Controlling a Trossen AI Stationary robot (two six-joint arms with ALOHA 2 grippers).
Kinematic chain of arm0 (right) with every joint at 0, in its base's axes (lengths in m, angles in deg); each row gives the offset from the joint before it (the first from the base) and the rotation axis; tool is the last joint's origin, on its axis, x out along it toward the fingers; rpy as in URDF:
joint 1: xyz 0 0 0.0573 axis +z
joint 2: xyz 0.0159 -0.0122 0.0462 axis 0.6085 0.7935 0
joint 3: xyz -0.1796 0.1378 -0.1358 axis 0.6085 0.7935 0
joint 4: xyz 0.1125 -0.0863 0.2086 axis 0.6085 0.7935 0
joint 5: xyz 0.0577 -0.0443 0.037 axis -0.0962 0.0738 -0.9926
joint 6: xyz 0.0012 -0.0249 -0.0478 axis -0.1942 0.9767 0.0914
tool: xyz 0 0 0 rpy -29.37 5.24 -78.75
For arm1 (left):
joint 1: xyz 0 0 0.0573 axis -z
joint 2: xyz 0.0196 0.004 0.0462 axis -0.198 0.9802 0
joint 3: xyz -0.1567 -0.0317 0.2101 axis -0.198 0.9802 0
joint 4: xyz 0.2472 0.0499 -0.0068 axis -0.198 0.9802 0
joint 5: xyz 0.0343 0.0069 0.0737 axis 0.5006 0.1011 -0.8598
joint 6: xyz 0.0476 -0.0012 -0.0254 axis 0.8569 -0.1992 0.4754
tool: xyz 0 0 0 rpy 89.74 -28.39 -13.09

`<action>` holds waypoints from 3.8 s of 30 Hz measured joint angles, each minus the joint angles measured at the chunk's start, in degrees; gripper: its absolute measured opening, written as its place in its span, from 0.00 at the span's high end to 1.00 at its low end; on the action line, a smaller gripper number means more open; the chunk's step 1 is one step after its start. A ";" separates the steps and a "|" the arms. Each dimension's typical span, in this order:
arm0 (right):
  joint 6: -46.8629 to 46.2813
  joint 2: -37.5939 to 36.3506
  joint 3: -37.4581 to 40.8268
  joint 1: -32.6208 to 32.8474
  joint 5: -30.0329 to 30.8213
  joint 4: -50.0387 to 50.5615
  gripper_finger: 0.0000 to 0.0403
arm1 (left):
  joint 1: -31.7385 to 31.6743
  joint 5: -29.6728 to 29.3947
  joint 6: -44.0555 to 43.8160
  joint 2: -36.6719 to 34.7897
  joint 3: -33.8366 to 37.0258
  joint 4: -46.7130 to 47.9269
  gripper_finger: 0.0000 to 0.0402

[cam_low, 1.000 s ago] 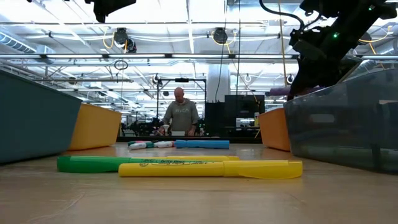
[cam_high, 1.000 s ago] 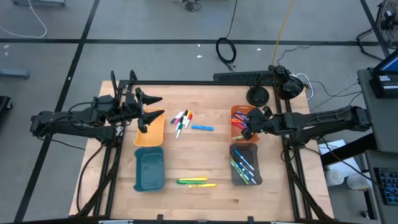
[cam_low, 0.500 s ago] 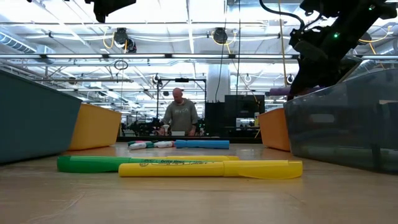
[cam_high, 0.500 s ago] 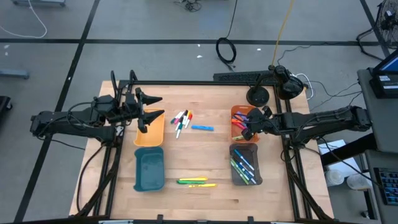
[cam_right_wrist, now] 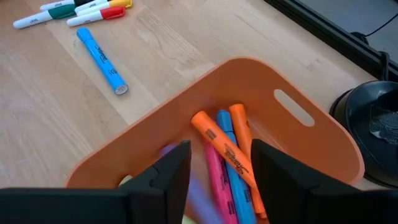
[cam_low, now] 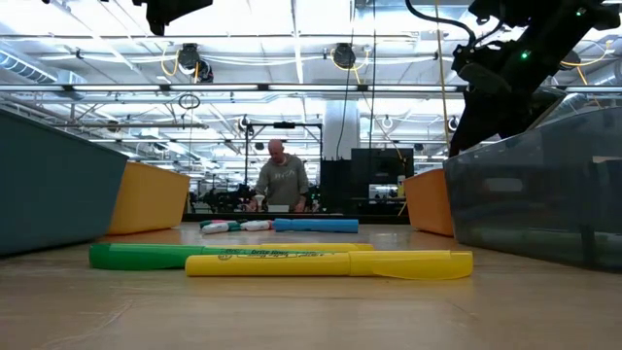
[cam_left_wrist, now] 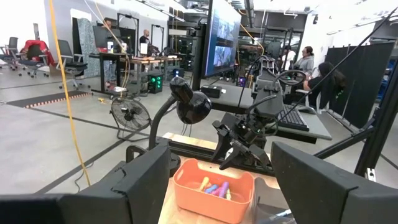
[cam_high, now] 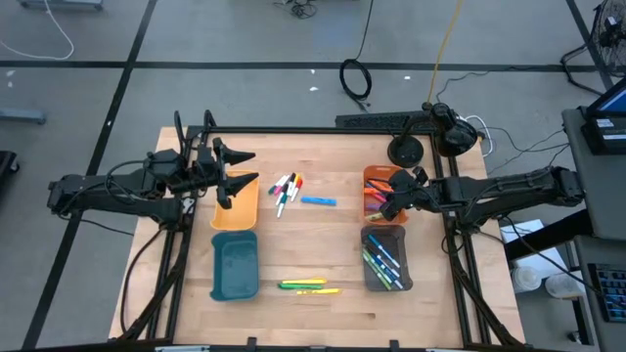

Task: Pick & Place Markers
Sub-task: Put the blue highlighter into the orange bin

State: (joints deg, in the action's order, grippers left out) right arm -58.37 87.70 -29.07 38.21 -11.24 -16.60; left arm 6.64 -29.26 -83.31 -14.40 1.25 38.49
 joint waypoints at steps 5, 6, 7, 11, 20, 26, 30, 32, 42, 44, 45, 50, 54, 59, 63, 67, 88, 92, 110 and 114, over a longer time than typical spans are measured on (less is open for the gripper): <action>0.00 0.00 0.00 0.00 0.00 -0.01 0.59 | -0.02 0.00 0.00 0.00 0.00 0.00 0.30; 0.00 0.00 0.00 0.00 0.00 0.00 0.59 | 0.01 0.00 0.00 0.00 0.00 0.00 0.30; 0.00 0.00 0.00 0.00 0.00 -0.02 0.59 | -0.02 0.00 0.00 0.00 0.00 0.00 0.30; 0.07 0.00 0.00 0.00 -0.02 -0.02 0.60 | -0.02 0.00 0.00 0.00 0.00 0.00 0.30; 1.81 0.02 0.00 0.00 0.04 -0.88 0.60 | -0.01 0.00 0.00 0.00 0.00 0.00 0.30; 6.86 0.02 0.00 0.00 -0.02 -3.86 0.60 | 0.01 0.00 0.00 0.00 0.00 0.00 0.30; 9.23 0.02 0.00 0.00 -0.04 -5.75 0.61 | 0.00 0.00 0.00 0.00 0.00 0.00 0.30; 10.27 0.02 0.00 0.01 -0.04 -6.74 0.61 | -0.02 0.00 0.00 0.00 0.00 0.00 0.30; 26.68 0.04 7.16 0.01 -2.76 -26.98 0.60 | -0.01 0.00 0.00 0.00 0.00 0.00 0.30; 29.14 0.04 8.25 0.02 -5.73 -30.29 0.61 | 0.00 0.00 0.00 0.00 0.00 0.00 0.30; 30.03 0.04 8.63 0.02 -7.54 -31.90 0.61 | -0.01 0.00 0.00 0.00 0.00 0.00 0.30; 32.82 0.04 9.86 0.02 -16.02 -36.50 0.60 | 0.00 0.00 0.00 0.00 0.00 0.00 0.30; 34.70 0.03 10.97 0.02 -21.84 -38.84 0.60 | -0.02 0.00 0.00 0.00 0.00 0.00 0.30; 34.95 0.04 11.54 0.02 -24.08 -39.75 0.61 | -0.02 0.00 0.00 0.00 0.00 0.00 0.30; 34.95 0.04 11.57 0.02 -24.00 -40.22 0.61 | -0.01 0.00 0.00 0.00 0.00 0.00 0.30; 34.93 0.04 11.58 0.02 -24.00 -40.91 0.61 | -0.01 0.00 0.01 0.00 0.01 0.00 0.30; 27.44 0.04 11.57 0.02 -24.03 -40.78 0.61 | 0.01 0.00 0.00 0.00 0.00 0.00 0.30; 27.36 0.04 11.56 0.02 -24.06 -40.78 0.61 | 0.00 0.00 0.00 0.00 0.00 0.00 0.30; 26.63 8.40 11.50 0.09 -20.73 -54.73 0.61 | 0.01 0.00 0.00 0.02 0.00 0.00 0.30; 25.64 16.50 7.88 -0.93 -20.66 -50.79 0.61 | -0.01 0.00 0.00 0.02 0.01 0.00 0.30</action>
State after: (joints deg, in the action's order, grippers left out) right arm -32.73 104.20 -21.19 37.29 -31.89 -67.39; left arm 6.63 -29.26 -83.31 -14.38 1.27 38.49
